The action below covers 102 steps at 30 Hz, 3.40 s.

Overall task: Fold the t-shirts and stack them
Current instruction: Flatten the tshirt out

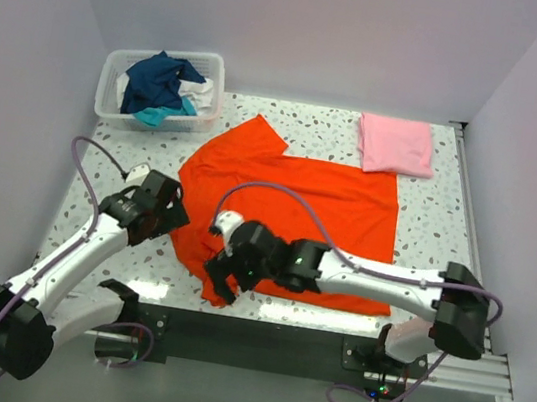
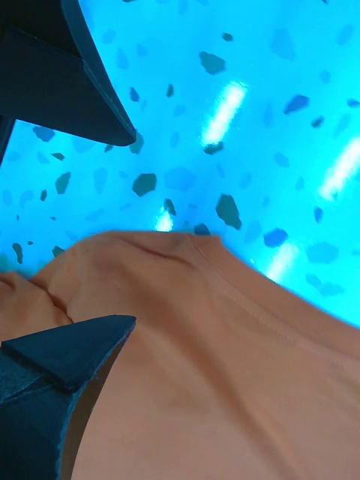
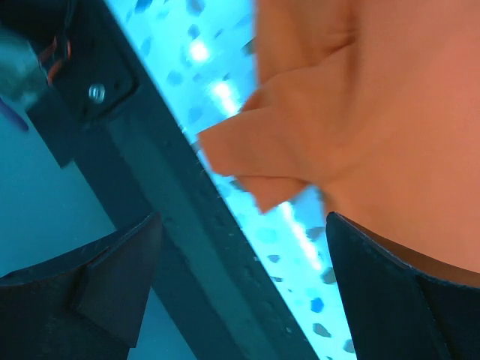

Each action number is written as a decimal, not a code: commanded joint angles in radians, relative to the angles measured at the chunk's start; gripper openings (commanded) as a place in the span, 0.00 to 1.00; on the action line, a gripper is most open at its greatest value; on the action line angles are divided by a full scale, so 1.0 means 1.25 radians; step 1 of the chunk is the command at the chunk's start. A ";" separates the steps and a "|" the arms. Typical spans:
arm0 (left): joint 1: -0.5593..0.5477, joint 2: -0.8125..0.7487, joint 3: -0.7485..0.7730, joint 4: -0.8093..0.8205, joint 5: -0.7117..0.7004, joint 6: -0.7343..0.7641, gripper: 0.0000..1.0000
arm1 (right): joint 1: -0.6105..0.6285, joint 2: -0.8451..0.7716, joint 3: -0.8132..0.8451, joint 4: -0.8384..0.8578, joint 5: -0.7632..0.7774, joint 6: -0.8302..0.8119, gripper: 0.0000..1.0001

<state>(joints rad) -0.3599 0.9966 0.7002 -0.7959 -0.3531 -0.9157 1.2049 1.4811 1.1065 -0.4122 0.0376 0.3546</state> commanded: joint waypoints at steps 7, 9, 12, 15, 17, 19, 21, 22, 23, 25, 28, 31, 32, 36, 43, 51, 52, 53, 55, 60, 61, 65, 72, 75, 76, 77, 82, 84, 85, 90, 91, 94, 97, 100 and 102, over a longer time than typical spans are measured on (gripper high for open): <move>0.008 0.000 -0.021 -0.063 -0.026 -0.114 1.00 | 0.198 0.265 0.182 -0.016 0.160 -0.071 0.85; 0.008 -0.002 -0.032 -0.055 -0.022 -0.112 1.00 | 0.199 0.289 0.197 -0.016 0.183 -0.063 0.82; 0.008 -0.007 -0.041 -0.042 -0.012 -0.103 1.00 | 0.201 0.306 0.191 0.007 0.232 -0.049 0.74; 0.008 -0.020 -0.044 -0.048 -0.017 -0.104 1.00 | 0.199 0.325 0.190 0.008 0.246 -0.038 0.48; 0.008 -0.028 -0.042 -0.047 -0.016 -0.106 1.00 | 0.201 0.317 0.181 0.006 0.253 -0.022 0.34; 0.008 -0.036 -0.042 -0.048 -0.012 -0.104 1.00 | 0.199 0.286 0.169 0.019 0.238 -0.004 0.17; 0.008 -0.045 -0.044 -0.046 -0.001 -0.101 1.00 | 0.199 0.258 0.138 0.041 0.214 0.018 0.10; 0.008 -0.047 -0.044 -0.042 0.005 -0.091 1.00 | 0.201 0.230 0.131 0.052 0.206 0.029 0.03; 0.007 -0.051 -0.045 -0.033 0.035 -0.077 1.00 | 0.199 0.220 0.120 0.051 0.207 0.039 0.00; 0.008 -0.058 -0.048 -0.006 0.072 -0.046 1.00 | 0.198 0.196 0.111 0.043 0.220 0.070 0.00; 0.007 -0.081 -0.073 0.033 0.147 -0.021 1.00 | 0.187 0.142 0.071 0.050 0.229 0.127 0.00; 0.006 -0.090 -0.100 0.078 0.211 0.002 1.00 | 0.165 0.066 -0.010 0.089 0.230 0.184 0.00; 0.002 -0.083 -0.101 0.087 0.244 0.010 1.00 | 0.149 0.050 -0.048 0.097 0.224 0.192 0.00; -0.051 -0.046 -0.094 0.110 0.278 0.025 1.00 | 0.133 0.006 -0.110 0.117 0.166 0.160 0.04; -0.188 0.011 -0.064 0.103 0.260 -0.022 1.00 | 0.109 0.006 -0.170 0.054 0.207 0.175 0.02; -0.247 0.080 -0.109 0.262 0.346 -0.045 1.00 | 0.019 -0.034 -0.256 0.117 0.138 0.202 0.01; -0.253 0.091 -0.105 0.278 0.349 -0.052 1.00 | 0.018 -0.028 -0.256 0.116 0.138 0.206 0.01; -0.267 0.111 -0.100 0.300 0.351 -0.055 1.00 | 0.017 -0.022 -0.257 0.119 0.136 0.211 0.00; -0.275 0.133 -0.085 0.308 0.351 -0.059 1.00 | 0.012 -0.020 -0.262 0.121 0.129 0.227 0.00; -0.279 0.166 -0.074 0.214 0.285 -0.072 1.00 | 0.004 -0.036 -0.284 0.136 0.116 0.240 0.02; -0.279 0.166 -0.073 0.188 0.261 -0.079 1.00 | 0.004 -0.037 -0.286 0.135 0.112 0.242 0.02; -0.277 0.143 -0.066 0.032 0.136 -0.118 1.00 | 0.003 -0.042 -0.295 0.142 0.079 0.238 0.07; -0.197 0.134 -0.059 -0.071 0.043 -0.146 1.00 | 0.004 -0.100 -0.304 0.153 0.025 0.215 0.67; -0.144 0.123 -0.056 -0.060 0.046 -0.109 1.00 | 0.004 -0.142 -0.297 0.127 0.031 0.208 0.96; -0.127 0.117 -0.052 -0.065 0.033 -0.107 1.00 | 0.003 -0.151 -0.295 0.119 0.029 0.206 0.99; -0.123 0.115 -0.040 -0.082 0.025 -0.109 1.00 | 0.004 -0.171 -0.292 0.099 0.034 0.204 0.99; -0.119 0.094 0.013 -0.084 0.047 -0.090 1.00 | -0.013 -0.218 -0.266 0.029 0.082 0.206 0.99; -0.121 0.092 0.037 -0.040 0.076 -0.056 1.00 | -0.043 -0.230 -0.254 -0.016 0.102 0.215 0.99; -0.121 0.092 0.045 -0.022 0.107 -0.044 1.00 | -0.085 -0.234 -0.253 -0.025 0.130 0.210 0.99; -0.128 0.117 0.050 0.143 0.221 -0.009 1.00 | -0.254 -0.255 -0.247 -0.074 0.202 0.184 0.99; -0.132 0.139 0.045 0.165 0.251 -0.009 1.00 | -0.317 -0.264 -0.251 -0.074 0.197 0.179 0.99; -0.135 0.201 0.031 0.213 0.279 -0.009 1.00 | -0.421 -0.268 -0.262 -0.070 0.181 0.170 0.99; -0.134 0.252 0.017 0.237 0.279 -0.001 1.00 | -0.497 -0.258 -0.276 -0.072 0.158 0.161 0.99; -0.132 0.278 0.015 0.209 0.242 -0.007 1.00 | -0.551 -0.250 -0.295 -0.069 0.126 0.157 0.99; -0.127 0.280 0.017 0.173 0.210 -0.017 1.00 | -0.571 -0.250 -0.303 -0.065 0.112 0.154 0.99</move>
<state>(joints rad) -0.5247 1.3495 0.7216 -0.5674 -0.0452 -0.9463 0.5236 1.1713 0.7490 -0.4858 0.2111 0.5678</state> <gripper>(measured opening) 0.997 0.987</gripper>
